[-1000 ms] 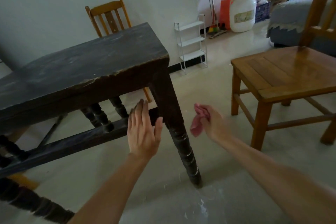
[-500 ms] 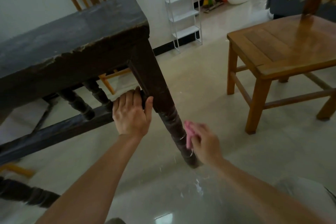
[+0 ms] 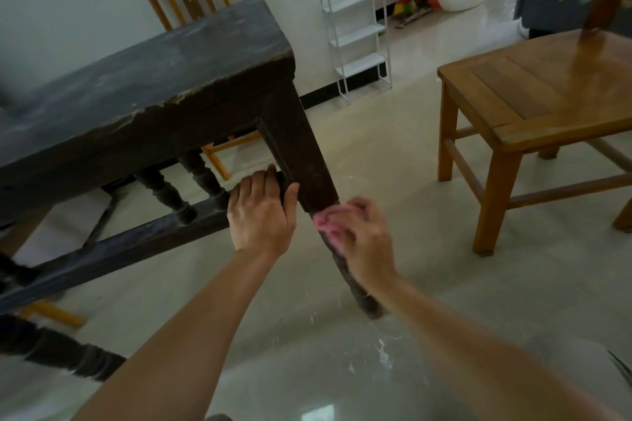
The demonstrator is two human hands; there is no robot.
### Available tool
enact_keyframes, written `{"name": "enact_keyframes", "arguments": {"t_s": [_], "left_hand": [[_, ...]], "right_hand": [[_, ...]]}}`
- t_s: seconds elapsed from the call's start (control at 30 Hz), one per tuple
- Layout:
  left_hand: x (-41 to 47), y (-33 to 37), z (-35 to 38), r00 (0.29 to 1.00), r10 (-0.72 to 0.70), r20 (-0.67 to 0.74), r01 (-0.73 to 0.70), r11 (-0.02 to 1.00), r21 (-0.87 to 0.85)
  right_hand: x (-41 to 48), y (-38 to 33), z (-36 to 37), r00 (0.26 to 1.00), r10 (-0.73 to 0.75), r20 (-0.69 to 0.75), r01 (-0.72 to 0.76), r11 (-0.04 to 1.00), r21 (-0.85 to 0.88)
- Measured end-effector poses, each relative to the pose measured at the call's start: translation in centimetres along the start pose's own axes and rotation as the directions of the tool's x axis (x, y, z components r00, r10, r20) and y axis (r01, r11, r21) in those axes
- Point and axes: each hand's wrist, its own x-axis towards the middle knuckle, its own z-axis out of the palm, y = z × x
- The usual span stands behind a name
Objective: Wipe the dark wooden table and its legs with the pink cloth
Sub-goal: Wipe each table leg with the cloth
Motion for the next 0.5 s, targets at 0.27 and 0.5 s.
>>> {"name": "enact_keyframes", "arguments": {"t_s": [0.27,0.5], "left_hand": [[0.0,0.1,-0.1,1.000,-0.014,-0.003,0.014,1.000,-0.010],[0.2,0.3,-0.8,0.999,0.000,0.053,0.000,1.000,0.006]], "right_hand": [[2.5,-0.4,-1.5,0.974,0.212,-0.078,-0.213,0.977,-0.009],[-6.6,1.9,-0.8,0.904,0.318,0.286,-0.284,0.946,-0.155]]}}
